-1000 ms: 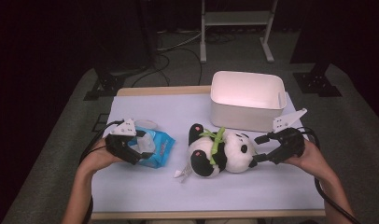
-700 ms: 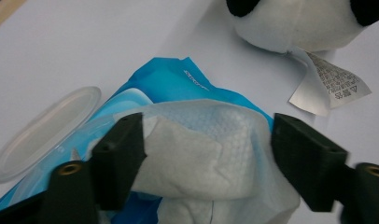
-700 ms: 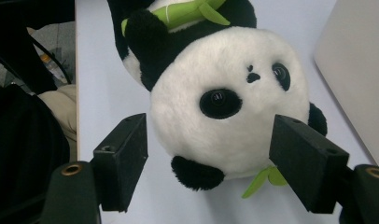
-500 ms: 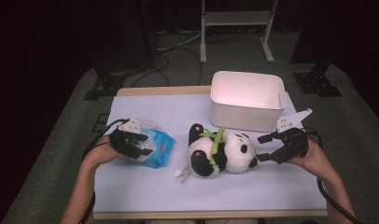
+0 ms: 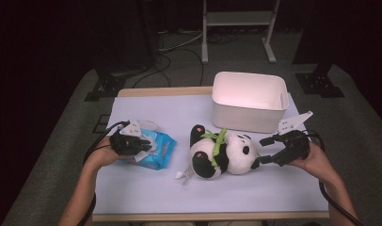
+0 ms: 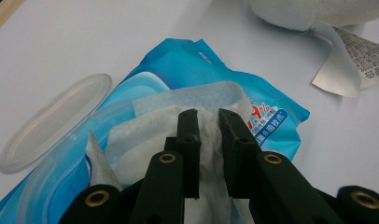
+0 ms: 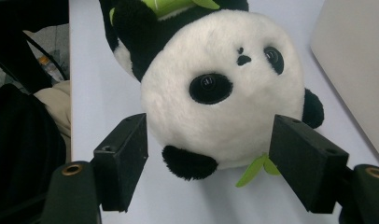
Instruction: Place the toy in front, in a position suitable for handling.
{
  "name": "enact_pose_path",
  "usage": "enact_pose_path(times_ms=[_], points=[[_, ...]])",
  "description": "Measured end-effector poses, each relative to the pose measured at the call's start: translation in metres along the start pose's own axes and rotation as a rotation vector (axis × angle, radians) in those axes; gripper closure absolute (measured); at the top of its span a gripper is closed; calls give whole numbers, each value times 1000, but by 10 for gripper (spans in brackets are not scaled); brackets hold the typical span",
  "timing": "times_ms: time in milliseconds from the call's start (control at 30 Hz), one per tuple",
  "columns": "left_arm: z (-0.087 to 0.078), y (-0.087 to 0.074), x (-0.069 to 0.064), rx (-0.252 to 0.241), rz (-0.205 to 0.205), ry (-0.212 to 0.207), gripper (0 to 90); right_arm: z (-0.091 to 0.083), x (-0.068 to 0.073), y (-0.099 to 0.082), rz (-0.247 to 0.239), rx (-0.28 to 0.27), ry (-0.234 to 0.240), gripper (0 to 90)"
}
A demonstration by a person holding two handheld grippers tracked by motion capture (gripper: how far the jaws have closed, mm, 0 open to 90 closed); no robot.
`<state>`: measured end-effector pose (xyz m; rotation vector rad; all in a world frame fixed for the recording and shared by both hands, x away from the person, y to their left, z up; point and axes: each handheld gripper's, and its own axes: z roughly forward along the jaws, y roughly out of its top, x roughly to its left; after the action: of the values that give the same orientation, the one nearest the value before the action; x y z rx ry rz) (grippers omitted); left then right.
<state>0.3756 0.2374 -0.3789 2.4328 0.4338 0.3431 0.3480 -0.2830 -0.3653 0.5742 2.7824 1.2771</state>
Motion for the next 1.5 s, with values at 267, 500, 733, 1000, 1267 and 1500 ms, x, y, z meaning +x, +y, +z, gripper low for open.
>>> enact_pose_path(times_ms=[267, 500, 733, 1000, 1267, 1500], points=[[-4, -8, 8, -70, -66, -66, 844, -2, -3, -3, 11, -13, 3, 270], [-13, -5, 8, -103, -74, -79, 856, -3, -4, -5, 22, -20, 5, 270], [-27, 1, 7, -137, -72, -100, 863, -3, -4, -2, 14, -20, 3, 270], [-36, 20, 2, -184, -53, -148, 864, -7, -4, -3, 18, -32, 4, 270], [-39, 40, -3, -229, -47, -204, 864, -9, -2, 1, 13, -40, 12, 270], [-36, 68, -11, -255, 6, -239, 863, -11, -1, 7, 18, -41, 25, 271]])
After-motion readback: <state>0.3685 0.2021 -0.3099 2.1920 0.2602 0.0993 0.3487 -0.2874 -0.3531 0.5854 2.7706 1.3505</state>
